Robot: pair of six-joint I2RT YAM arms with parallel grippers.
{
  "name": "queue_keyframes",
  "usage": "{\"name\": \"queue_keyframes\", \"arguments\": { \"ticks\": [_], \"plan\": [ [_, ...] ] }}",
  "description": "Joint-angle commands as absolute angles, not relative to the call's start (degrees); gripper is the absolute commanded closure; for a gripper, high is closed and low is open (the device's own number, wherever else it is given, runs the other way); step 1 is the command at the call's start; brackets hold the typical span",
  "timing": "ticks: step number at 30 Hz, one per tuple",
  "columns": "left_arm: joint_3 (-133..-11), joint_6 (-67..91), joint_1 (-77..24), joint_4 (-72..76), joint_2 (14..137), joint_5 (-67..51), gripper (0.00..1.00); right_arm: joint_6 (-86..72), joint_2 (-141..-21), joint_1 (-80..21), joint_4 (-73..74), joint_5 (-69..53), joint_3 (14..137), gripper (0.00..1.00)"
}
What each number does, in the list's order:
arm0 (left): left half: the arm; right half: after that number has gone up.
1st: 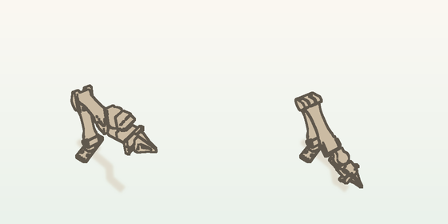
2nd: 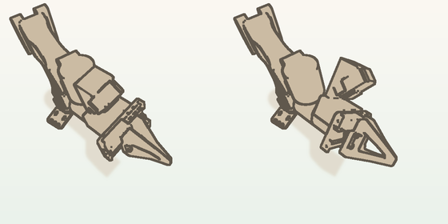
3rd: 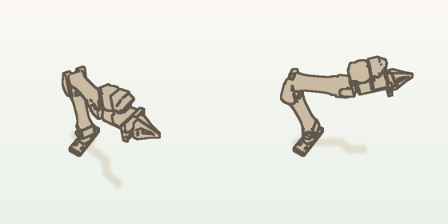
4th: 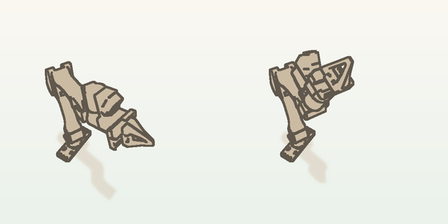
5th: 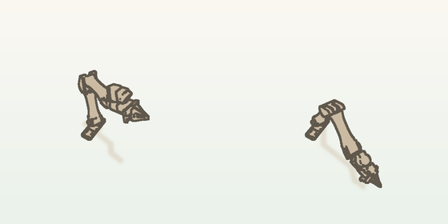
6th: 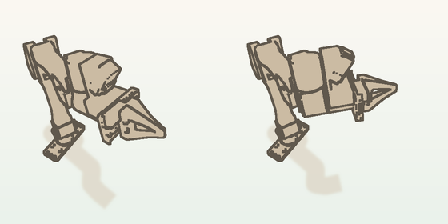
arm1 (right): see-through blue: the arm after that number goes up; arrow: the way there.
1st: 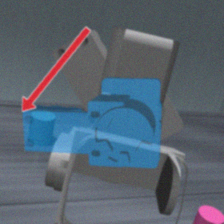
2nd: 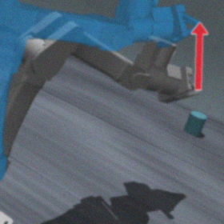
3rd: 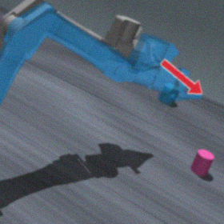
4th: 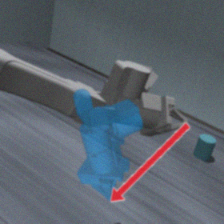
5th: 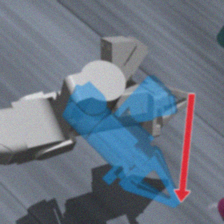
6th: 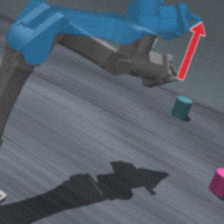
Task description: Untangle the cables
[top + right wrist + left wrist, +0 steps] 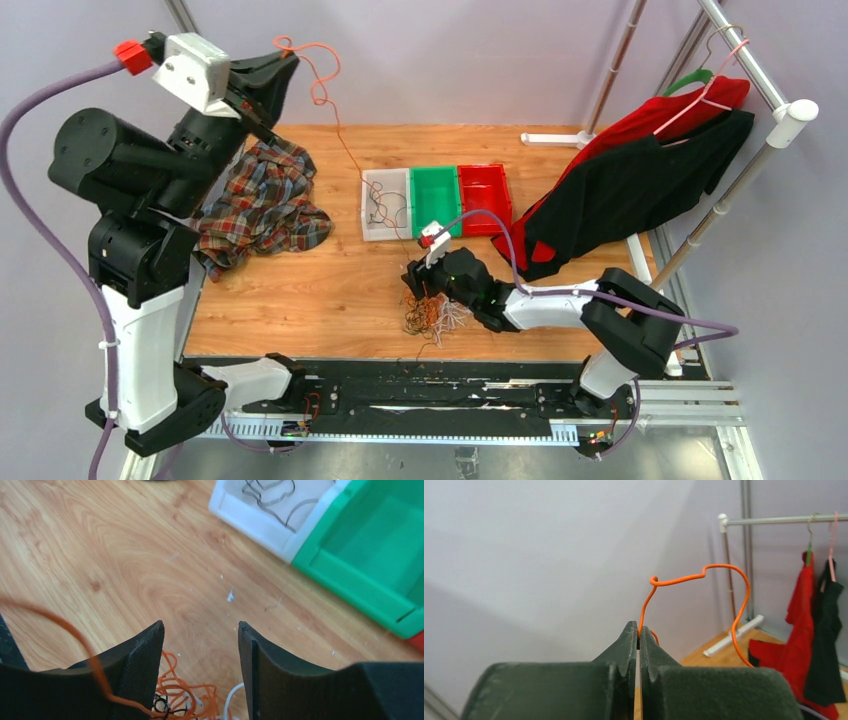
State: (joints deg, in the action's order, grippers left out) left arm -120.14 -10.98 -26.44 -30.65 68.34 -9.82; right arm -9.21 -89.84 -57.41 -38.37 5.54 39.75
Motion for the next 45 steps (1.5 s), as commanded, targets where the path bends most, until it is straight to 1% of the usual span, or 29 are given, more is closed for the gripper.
{"name": "queue_keyframes", "arguments": {
  "ticks": [1, 10, 14, 17, 19, 20, 22, 24, 26, 27, 30, 32, 33, 34, 35, 39, 41, 44, 45],
  "plan": [
    [-121.3, -15.7, -26.3, -21.6, 66.5, -2.1, 1.00, -12.9, -92.1, -57.9, -45.7, 9.3, 35.8, 0.44],
    [-120.1, -22.1, -26.3, -7.5, 64.3, 5.2, 1.00, -15.8, -91.0, -57.9, -50.1, 11.6, 31.3, 0.46],
    [-117.5, -22.8, -26.3, -8.5, 62.3, 2.9, 1.00, -15.4, -88.7, -57.8, -47.6, 11.9, 31.7, 0.47],
    [-114.8, -23.5, -26.3, -6.1, 60.5, 3.2, 0.99, -14.7, -87.3, -57.3, -46.8, 11.8, 31.7, 0.42],
    [-113.1, -23.4, -26.3, -6.1, 59.5, 3.1, 1.00, -14.3, -86.4, -57.0, -46.5, 11.6, 31.7, 0.42],
    [-112.4, -23.0, -26.3, -9.2, 58.9, 1.8, 1.00, -13.9, -85.7, -56.9, -46.3, 11.3, 31.8, 0.47],
    [-107.6, -21.0, -26.3, -13.6, 56.4, 0.7, 1.00, -13.4, -83.5, -56.7, -45.1, 10.4, 32.8, 0.64],
    [-98.5, -19.5, -26.3, -18.2, 52.2, -1.2, 1.00, -12.4, -80.8, -56.5, -43.3, 9.1, 34.1, 0.81],
    [-88.2, -18.1, -26.3, -22.2, 47.9, -4.1, 1.00, -11.5, -78.1, -56.4, -41.4, 8.4, 35.5, 0.95],
    [-83.5, -17.6, -26.3, -24.0, 46.1, -5.1, 0.99, -11.1, -76.9, -56.4, -40.6, 8.1, 35.9, 0.99],
    [-71.3, -18.3, -26.3, -28.7, 41.6, -7.8, 0.99, -10.7, -73.7, -56.0, -39.1, 6.2, 36.7, 1.00],
    [-66.2, -19.0, -26.3, -33.6, 40.7, -11.2, 0.98, -10.5, -72.6, -55.9, -38.2, 5.1, 37.0, 0.99],
    [-64.0, -18.4, -26.3, -35.3, 40.5, -12.6, 0.95, -10.4, -72.2, -55.9, -38.1, 4.5, 37.1, 0.99],
    [-62.3, -17.9, -26.3, -36.9, 40.5, -14.7, 0.90, -10.3, -71.9, -55.9, -38.1, 3.9, 37.2, 1.00],
    [-60.2, -18.3, -26.3, -38.2, 40.7, -17.4, 0.80, -10.4, -71.8, -55.8, -37.9, 3.2, 37.4, 1.00],
    [-56.5, -18.6, -26.3, -39.1, 43.0, -24.7, 0.51, -11.3, -71.4, -55.8, -37.9, -1.6, 38.9, 0.99],
    [-56.4, -19.3, -26.3, -39.3, 45.0, -29.2, 0.43, -11.8, -71.5, -55.8, -37.4, -5.2, 40.2, 0.99],
    [-57.7, -20.9, -26.3, -39.2, 49.1, -34.6, 0.34, -12.2, -71.8, -55.8, -35.7, -9.2, 42.0, 0.99],
    [-58.6, -21.7, -26.3, -39.5, 50.7, -35.9, 0.33, -12.3, -71.9, -55.9, -35.5, -10.1, 42.2, 0.99]
  ]
}}
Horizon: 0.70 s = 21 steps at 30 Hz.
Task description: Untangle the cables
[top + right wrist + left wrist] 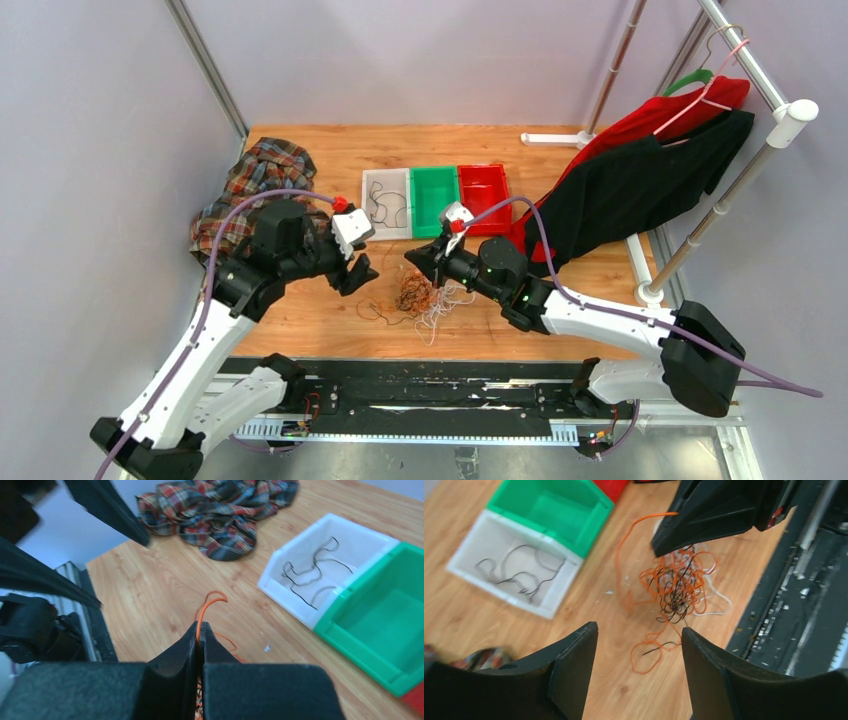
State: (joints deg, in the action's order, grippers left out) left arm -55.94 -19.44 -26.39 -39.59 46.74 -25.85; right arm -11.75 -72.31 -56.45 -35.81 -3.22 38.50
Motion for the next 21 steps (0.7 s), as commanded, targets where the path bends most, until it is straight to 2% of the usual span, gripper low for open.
{"name": "queue_keyframes", "arguments": {
  "ticks": [1, 6, 10, 13, 16, 19, 21],
  "plan": [
    [-59.8, -23.1, -26.3, -40.3, 52.5, -37.4, 0.32, -12.4, -72.0, -55.8, -35.1, -11.0, 42.6, 0.99],
    [-63.6, -30.1, -28.7, -41.9, 58.9, -39.4, 0.26, -12.5, -72.8, -55.8, -33.5, -16.4, 44.2, 0.99],
    [-63.9, -34.1, -30.1, -43.1, 60.5, -38.7, 0.31, -12.5, -73.3, -55.8, -32.8, -19.5, 45.3, 0.99],
    [-62.7, -35.7, -30.2, -44.3, 60.4, -38.1, 0.48, -12.6, -73.0, -55.8, -33.0, -20.5, 45.4, 0.99],
    [-61.2, -36.8, -30.2, -44.3, 58.9, -36.7, 0.77, -12.7, -72.7, -55.8, -32.7, -20.3, 45.0, 0.99],
    [-61.1, -37.0, -30.3, -44.3, 57.7, -35.9, 0.97, -13.0, -73.1, -55.8, -33.2, -19.4, 44.2, 0.99],
    [-62.1, -36.1, -30.3, -44.3, 57.3, -35.2, 0.99, -13.2, -73.6, -55.8, -33.6, -18.1, 43.6, 0.99]
  ]
}}
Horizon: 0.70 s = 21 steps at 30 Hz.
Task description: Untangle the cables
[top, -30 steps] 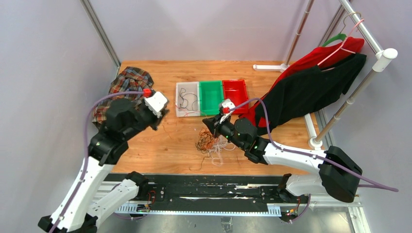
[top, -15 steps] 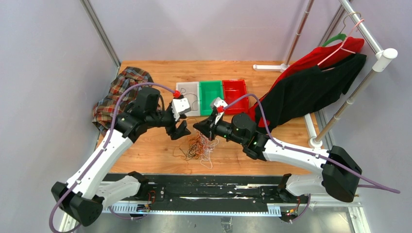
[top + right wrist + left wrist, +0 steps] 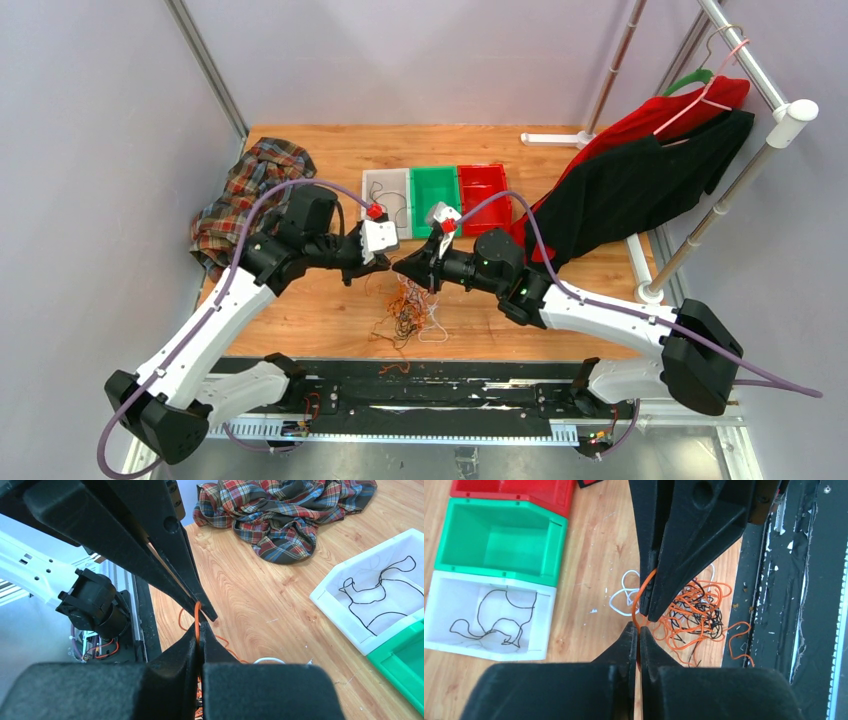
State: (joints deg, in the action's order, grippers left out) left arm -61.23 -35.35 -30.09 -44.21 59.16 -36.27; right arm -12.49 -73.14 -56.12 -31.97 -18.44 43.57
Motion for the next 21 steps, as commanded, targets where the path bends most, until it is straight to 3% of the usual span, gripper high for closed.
{"name": "queue_keyframes", "arguments": {
  "ticks": [1, 21],
  "plan": [
    [-63.1, -35.4, -30.3, -44.3, 57.0, -34.7, 0.99, -13.4, -73.9, -55.9, -33.8, -17.3, 43.3, 0.99],
    [-80.2, -25.3, -30.4, -49.2, 57.1, -40.5, 1.00, -19.0, -88.4, -58.9, -49.4, -0.8, 44.1, 0.88]
  ]
}}
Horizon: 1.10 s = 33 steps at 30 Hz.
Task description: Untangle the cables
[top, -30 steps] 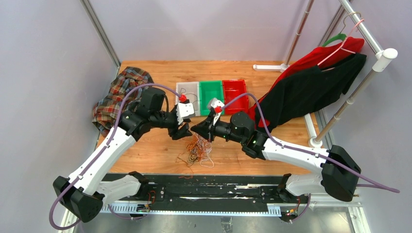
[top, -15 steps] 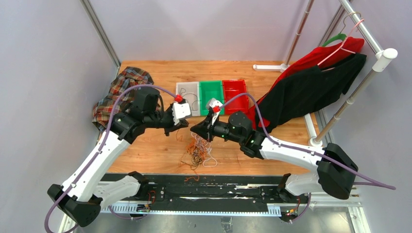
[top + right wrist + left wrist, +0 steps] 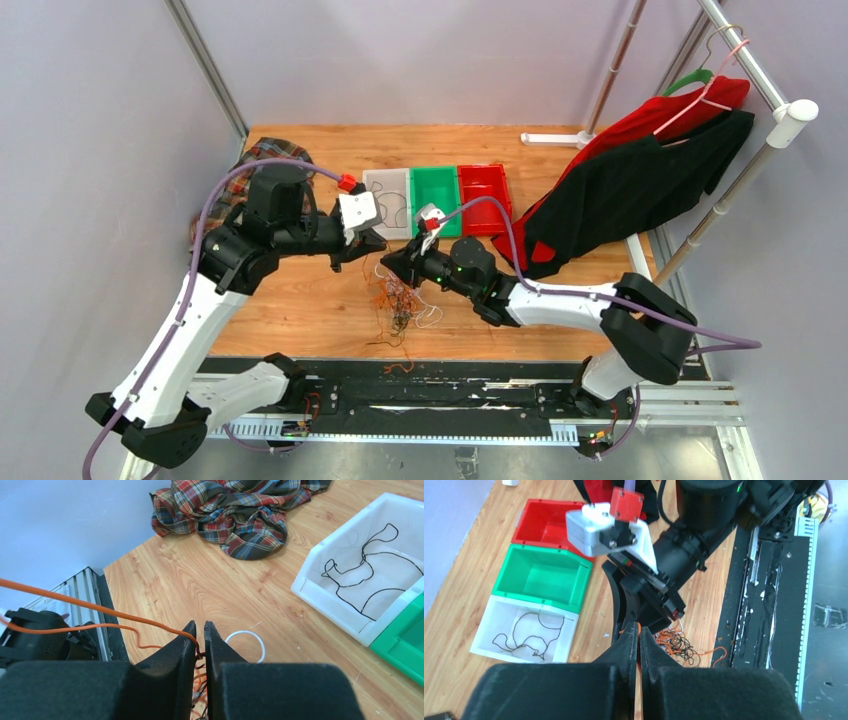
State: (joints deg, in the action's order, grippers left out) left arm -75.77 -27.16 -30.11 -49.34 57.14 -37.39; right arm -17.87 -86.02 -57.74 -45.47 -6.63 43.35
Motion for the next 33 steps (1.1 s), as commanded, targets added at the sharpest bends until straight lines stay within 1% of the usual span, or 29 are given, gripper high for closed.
{"name": "queue_keyframes", "arguments": {
  "ticks": [1, 6, 9, 14, 18, 20, 25, 33],
  "plan": [
    [-80.8, -25.1, -30.4, -49.3, 57.1, -40.6, 1.00, -18.8, -88.9, -59.2, -49.7, 0.1, 44.1, 0.88],
    [-86.3, -24.2, -30.4, -49.3, 58.0, -40.6, 1.00, -17.9, -91.7, -60.2, -51.3, 7.6, 42.7, 0.87],
    [-92.4, -24.4, -30.4, -49.3, 58.9, -39.8, 1.00, -17.5, -93.3, -60.2, -53.7, 11.2, 40.0, 0.84],
    [-108.2, -26.1, -30.4, -49.1, 62.5, -35.6, 0.99, -17.2, -96.2, -60.2, -58.2, 15.7, 35.2, 0.77],
    [-121.8, -27.3, -30.4, -49.0, 66.1, -32.7, 1.00, -17.5, -97.4, -60.2, -58.5, 16.3, 33.7, 0.71],
    [-126.7, -27.0, -30.4, -47.4, 67.7, -30.3, 1.00, -17.9, -97.5, -60.4, -58.6, 16.8, 33.0, 0.68],
    [-128.1, -26.3, -30.4, -35.1, 67.5, -24.8, 1.00, -18.2, -97.6, -60.9, -57.5, 18.5, 32.0, 0.67],
    [-129.9, -26.8, -30.4, -25.1, 69.9, -20.4, 1.00, -18.1, -95.0, -61.3, -55.2, 20.4, 29.6, 0.66]
  ]
}}
